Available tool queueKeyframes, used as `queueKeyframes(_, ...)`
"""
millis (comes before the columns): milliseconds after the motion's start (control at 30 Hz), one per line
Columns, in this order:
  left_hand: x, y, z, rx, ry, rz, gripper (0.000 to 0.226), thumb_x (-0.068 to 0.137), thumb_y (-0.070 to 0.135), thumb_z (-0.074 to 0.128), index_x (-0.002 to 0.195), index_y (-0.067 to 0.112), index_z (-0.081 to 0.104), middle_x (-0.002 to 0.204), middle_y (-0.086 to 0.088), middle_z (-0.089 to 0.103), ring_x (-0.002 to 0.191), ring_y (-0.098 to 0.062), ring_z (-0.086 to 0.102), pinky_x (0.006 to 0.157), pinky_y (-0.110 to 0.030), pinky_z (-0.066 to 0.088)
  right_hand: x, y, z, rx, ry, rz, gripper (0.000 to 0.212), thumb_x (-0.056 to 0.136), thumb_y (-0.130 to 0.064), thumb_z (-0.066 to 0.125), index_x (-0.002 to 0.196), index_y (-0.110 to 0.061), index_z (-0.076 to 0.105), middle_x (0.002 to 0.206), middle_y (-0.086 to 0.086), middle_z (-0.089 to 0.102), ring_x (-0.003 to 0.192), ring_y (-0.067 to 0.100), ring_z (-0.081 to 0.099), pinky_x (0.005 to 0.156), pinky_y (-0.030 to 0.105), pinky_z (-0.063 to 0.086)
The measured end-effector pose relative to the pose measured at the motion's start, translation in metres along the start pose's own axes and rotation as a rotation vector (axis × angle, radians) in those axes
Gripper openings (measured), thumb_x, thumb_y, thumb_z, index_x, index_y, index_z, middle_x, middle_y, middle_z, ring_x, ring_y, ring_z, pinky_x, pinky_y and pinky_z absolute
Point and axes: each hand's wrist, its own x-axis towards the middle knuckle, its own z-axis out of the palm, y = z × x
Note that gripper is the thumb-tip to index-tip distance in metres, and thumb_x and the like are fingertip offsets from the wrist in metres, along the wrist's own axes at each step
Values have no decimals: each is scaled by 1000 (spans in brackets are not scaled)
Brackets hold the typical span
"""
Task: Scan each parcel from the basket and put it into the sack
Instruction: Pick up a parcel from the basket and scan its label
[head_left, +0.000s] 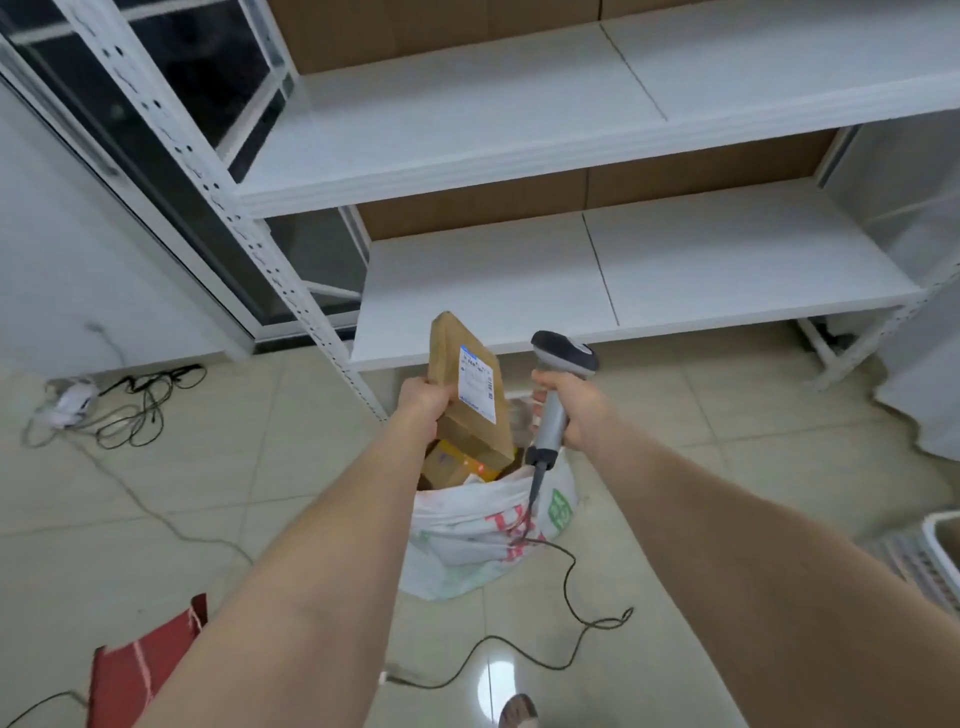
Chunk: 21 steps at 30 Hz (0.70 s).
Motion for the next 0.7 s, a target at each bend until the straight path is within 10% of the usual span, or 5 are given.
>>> queueKeyframes(200,72,-14,1,126,76,63,28,91,13,57,118,5,60,108,-12,62,93,-27,55,81,-31,45,85,27,16,0,53,93,43,78,-17,77,116,-1,63,90,13,65,78,28,65,80,44,56)
queueKeyframes(700,253,-84,111,559,-9,83,37,92,17,51,128,14,54,124,-6,61,112,-26,58,89,-33,47,270,117,-30,124,276,237,20,84,-17,71,93,-11,55,102,14,61,93,32,61,97,53,48)
